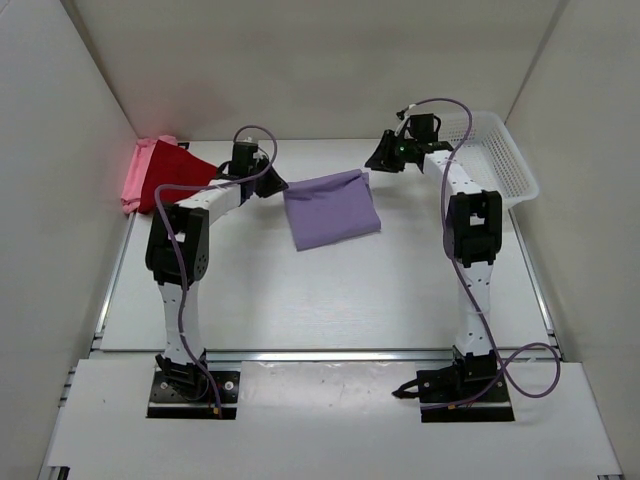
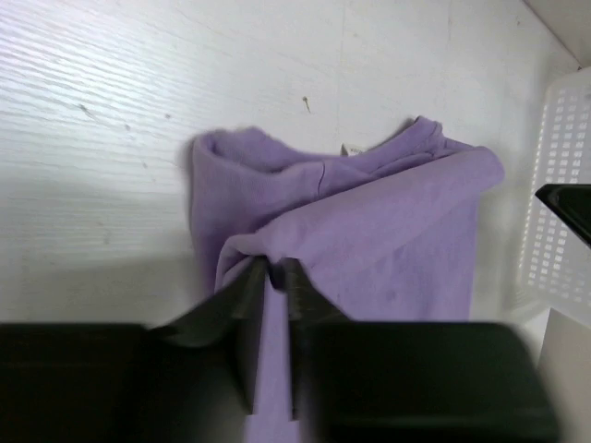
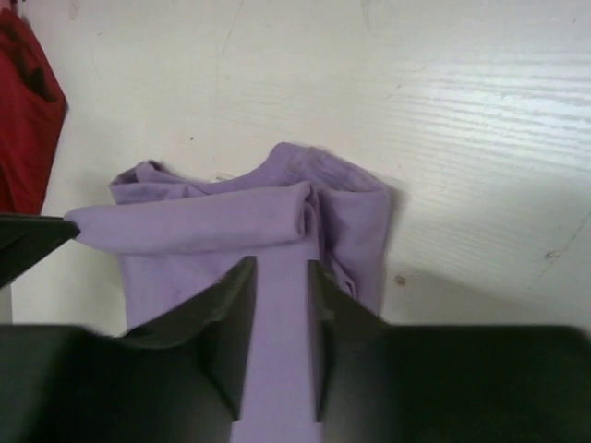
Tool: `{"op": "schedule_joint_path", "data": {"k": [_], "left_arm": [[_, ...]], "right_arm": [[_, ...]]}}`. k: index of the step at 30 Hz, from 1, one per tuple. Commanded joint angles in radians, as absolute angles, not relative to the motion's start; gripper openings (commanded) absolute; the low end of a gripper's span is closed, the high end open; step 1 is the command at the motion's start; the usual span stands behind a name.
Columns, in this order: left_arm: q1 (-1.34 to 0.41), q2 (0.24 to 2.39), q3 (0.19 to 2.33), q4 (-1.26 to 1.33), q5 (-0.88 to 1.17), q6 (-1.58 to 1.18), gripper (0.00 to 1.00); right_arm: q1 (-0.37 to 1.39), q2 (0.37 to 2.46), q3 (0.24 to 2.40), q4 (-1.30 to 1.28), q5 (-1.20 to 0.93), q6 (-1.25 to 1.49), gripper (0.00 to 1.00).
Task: Fold and stack the t-shirts
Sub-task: Fold the long partially folded tshirt into a neat square, then put the neatly folded tshirt into the corner of the board with the left arm
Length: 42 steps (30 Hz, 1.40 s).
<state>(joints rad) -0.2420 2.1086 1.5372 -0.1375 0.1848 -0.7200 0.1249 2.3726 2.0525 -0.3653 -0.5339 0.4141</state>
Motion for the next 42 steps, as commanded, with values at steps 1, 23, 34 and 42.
{"op": "schedule_joint_path", "data": {"k": [1,23,34,42], "left_arm": [[-0.18,2.005,1.494,-0.039,0.169,-0.756,0.3],[-0.279,1.98,1.089,0.183,0.278,-0.703,0.73],[-0.373,2.155,1.316,0.227,0.318,-0.779,0.03],[-0.328,2.255,1.84,-0.03,0.357,-0.765,0.0]], "right_arm": [[0.106,2.373,2.186,-0.418,-0.543,0.402,0.3],[0.253,1.655,1.168,0.083,-0.525,0.514,0.27],[0.301,1.315,0.778,0.117,-0.506,0.494,0.33],[0.209,1.112,0.503,0.144,-0.546,0.535,0.34]]}}
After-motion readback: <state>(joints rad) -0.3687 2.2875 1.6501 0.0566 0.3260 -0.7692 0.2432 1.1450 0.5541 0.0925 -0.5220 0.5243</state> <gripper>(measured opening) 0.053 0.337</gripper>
